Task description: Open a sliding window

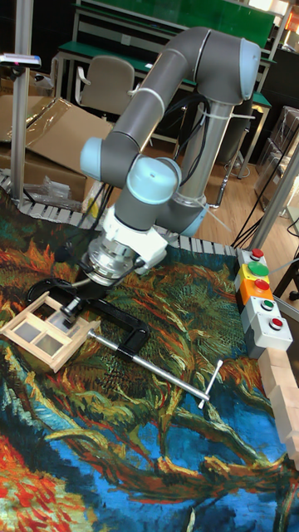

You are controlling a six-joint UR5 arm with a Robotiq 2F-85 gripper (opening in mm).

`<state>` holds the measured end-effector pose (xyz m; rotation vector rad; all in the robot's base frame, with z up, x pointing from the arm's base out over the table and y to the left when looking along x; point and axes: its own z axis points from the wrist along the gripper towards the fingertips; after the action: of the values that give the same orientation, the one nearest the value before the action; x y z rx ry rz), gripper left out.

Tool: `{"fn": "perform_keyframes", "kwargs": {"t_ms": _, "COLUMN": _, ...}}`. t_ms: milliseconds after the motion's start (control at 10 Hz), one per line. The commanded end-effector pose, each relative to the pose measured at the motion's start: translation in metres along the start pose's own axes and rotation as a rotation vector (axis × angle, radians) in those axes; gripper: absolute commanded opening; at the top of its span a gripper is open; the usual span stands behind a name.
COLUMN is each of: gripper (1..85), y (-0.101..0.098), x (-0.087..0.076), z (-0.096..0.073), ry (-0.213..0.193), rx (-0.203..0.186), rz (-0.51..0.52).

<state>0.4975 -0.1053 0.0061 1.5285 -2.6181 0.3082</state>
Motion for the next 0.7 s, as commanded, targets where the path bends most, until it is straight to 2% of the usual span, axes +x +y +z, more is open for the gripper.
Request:
{"fn": "perform_keyframes", "kwargs": {"t_ms": 0, "gripper": 53.0, "y": 0.005, "x": -0.023, "z": -0.008, "ry": -0.028, "rx": -0.009, "rz": 0.017}}
{"fn": "perform_keyframes", "kwargs": {"t_ms": 100, "gripper": 53.0, "y": 0.005, "x": -0.022, "z": -0.010, "ry": -0.044, "rx": -0.018, "rz": 0.012}}
{"fn": "perform_keyframes", "kwargs": {"t_ms": 200, "gripper": 55.3, "y": 0.005, "x": -0.015, "z": -0.011, "ry": -0.072, "rx": -0.045, "rz": 0.006}}
{"fn": "perform_keyframes", "kwargs": {"t_ms": 300, "gripper": 56.3, "y": 0.002, "x": 0.001, "z": -0.017, "ry": -0.064, "rx": -0.060, "rz": -0.002}}
{"fn": "perform_keyframes", "kwargs": {"t_ms": 400, "gripper": 56.3, "y": -0.005, "x": 0.018, "z": -0.026, "ry": -0.043, "rx": -0.050, "rz": -0.006}}
{"fn": "perform_keyframes", "kwargs": {"t_ms": 600, "gripper": 56.0, "y": -0.013, "x": 0.035, "z": -0.037, "ry": -0.049, "rx": -0.053, "rz": 0.004}}
